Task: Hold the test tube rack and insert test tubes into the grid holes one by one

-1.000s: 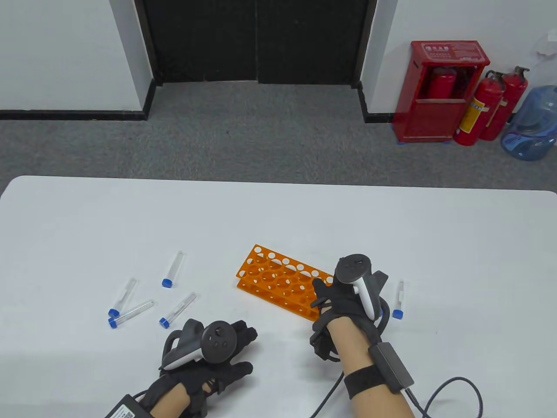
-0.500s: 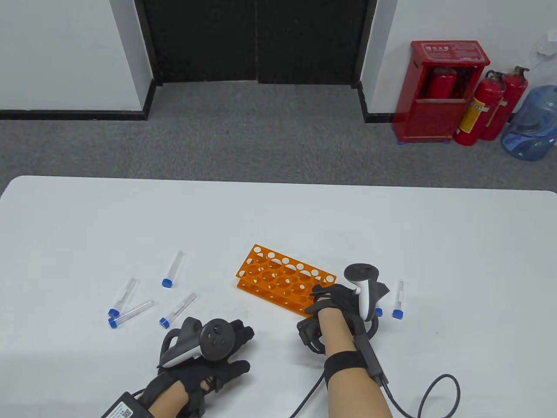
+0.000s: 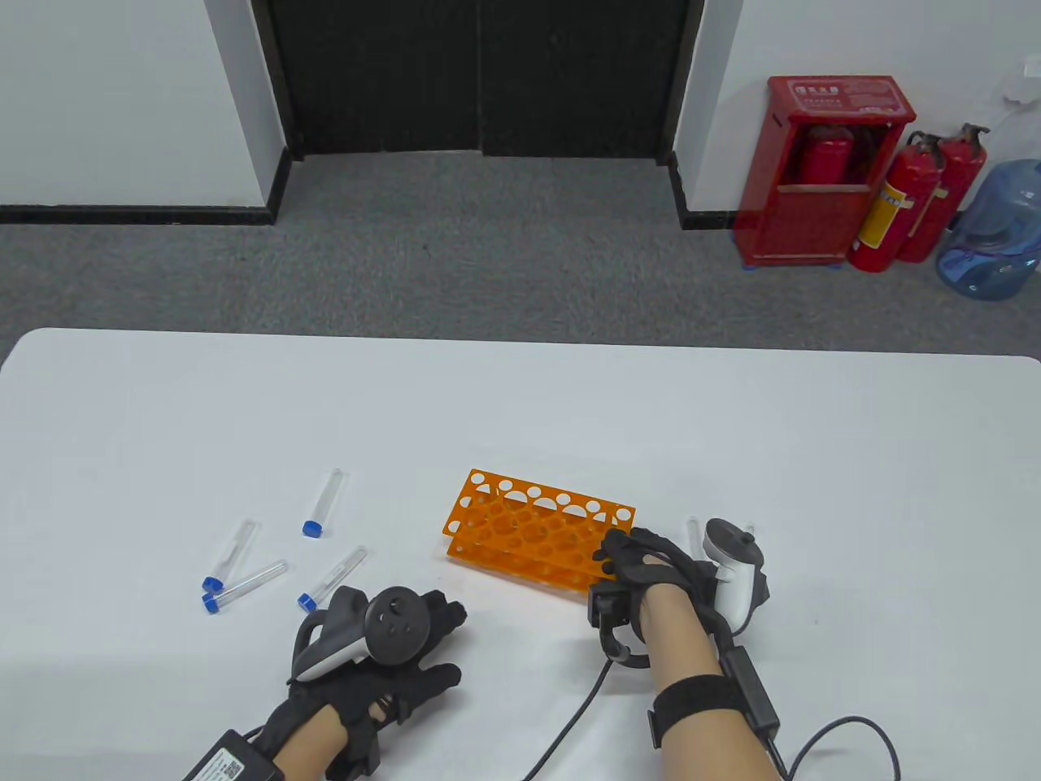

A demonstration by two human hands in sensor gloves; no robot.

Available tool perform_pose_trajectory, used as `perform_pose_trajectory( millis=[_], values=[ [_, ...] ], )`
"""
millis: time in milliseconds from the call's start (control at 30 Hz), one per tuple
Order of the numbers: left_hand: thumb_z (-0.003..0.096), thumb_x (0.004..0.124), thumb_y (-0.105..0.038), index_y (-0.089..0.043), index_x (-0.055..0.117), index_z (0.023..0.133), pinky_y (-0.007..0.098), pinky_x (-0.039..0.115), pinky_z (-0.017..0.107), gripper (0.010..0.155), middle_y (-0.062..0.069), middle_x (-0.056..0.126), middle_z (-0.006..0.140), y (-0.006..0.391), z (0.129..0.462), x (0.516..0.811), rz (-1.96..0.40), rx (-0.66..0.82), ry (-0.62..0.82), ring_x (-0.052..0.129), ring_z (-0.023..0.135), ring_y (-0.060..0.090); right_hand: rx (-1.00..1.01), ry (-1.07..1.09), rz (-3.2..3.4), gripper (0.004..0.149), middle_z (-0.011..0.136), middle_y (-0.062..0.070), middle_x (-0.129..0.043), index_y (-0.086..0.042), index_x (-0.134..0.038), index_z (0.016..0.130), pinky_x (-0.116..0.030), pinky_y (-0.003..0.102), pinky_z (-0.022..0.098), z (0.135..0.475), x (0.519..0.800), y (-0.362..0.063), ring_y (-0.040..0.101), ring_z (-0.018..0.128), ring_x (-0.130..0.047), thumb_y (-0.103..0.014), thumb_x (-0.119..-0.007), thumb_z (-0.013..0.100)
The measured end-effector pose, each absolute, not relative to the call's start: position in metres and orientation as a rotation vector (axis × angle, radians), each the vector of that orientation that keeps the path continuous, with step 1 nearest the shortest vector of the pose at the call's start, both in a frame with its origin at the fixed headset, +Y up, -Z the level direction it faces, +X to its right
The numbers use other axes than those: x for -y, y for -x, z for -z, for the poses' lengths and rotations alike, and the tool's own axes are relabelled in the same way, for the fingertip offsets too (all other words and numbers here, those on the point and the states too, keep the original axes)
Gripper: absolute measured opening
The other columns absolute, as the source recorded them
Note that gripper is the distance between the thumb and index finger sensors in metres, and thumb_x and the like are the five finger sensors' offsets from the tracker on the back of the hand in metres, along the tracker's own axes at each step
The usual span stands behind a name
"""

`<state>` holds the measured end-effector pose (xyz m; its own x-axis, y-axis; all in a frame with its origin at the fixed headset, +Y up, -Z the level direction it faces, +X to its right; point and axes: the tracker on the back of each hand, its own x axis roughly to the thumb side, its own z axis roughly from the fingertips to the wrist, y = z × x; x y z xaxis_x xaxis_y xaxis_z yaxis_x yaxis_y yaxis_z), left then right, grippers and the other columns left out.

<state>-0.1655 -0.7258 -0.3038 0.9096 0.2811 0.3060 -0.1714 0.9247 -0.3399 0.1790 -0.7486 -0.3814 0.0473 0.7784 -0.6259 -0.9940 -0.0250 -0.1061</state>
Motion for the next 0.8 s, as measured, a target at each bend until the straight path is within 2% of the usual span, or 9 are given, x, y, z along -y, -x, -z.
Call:
perform_pose_trajectory(
  millis=[133,300,467,633,800],
  values=[
    [0.0357,0.073,-0.064,-0.043,0.053,0.103,0.053,0.070,0.074,0.073,-0.008,0.052,0.115,0.168,0.306,0.727,-0.236,0.348,0.325,0.070,0.107,0.031,-0.439,0.501,-1.423,0.049,0.069,0.002,-0.101,-0.017,-0.076,0.088,-0.081,0.044,0.019,0.367,0.732,-0.192,0.027,0.025,-0.096,-0.031,-0.076,0.041],
    [0.0356,0.073,-0.064,-0.043,0.053,0.103,0.053,0.070,0.074,0.073,-0.008,0.052,0.115,0.170,0.307,0.727,-0.237,0.337,0.327,0.070,0.107,0.032,-0.498,0.413,-1.409,0.052,0.070,0.004,-0.094,-0.015,-0.069,0.093,-0.079,0.045,0.019,0.349,0.731,-0.197,0.027,0.024,-0.094,-0.030,-0.071,0.044],
    [0.0358,0.073,-0.064,-0.043,0.053,0.103,0.053,0.070,0.074,0.073,-0.008,0.052,0.115,0.177,0.310,0.726,-0.225,0.300,0.325,0.070,0.107,0.032,-0.447,0.336,-1.472,0.048,0.063,0.000,-0.096,-0.017,-0.073,0.089,-0.080,0.043,0.016,0.327,0.739,-0.196,0.023,0.019,-0.094,-0.037,-0.069,0.044],
    [0.0357,0.074,-0.064,-0.043,0.054,0.103,0.053,0.071,0.074,0.073,-0.008,0.053,0.115,0.185,0.312,0.723,-0.210,0.265,0.313,0.070,0.107,0.032,-0.456,0.411,-1.414,0.047,0.057,-0.001,-0.097,-0.019,-0.076,0.085,-0.081,0.043,0.014,0.308,0.758,-0.191,0.023,0.016,-0.095,-0.042,-0.071,0.044],
    [0.0358,0.075,-0.062,-0.043,0.057,0.102,0.053,0.071,0.073,0.071,-0.009,0.057,0.114,0.202,0.312,0.709,-0.224,0.177,0.204,0.071,0.106,0.031,-0.481,0.377,-1.480,0.047,0.058,-0.001,-0.097,-0.019,-0.076,0.085,-0.081,0.043,0.015,0.309,0.760,-0.184,0.024,0.017,-0.095,-0.042,-0.071,0.044]
  ],
)
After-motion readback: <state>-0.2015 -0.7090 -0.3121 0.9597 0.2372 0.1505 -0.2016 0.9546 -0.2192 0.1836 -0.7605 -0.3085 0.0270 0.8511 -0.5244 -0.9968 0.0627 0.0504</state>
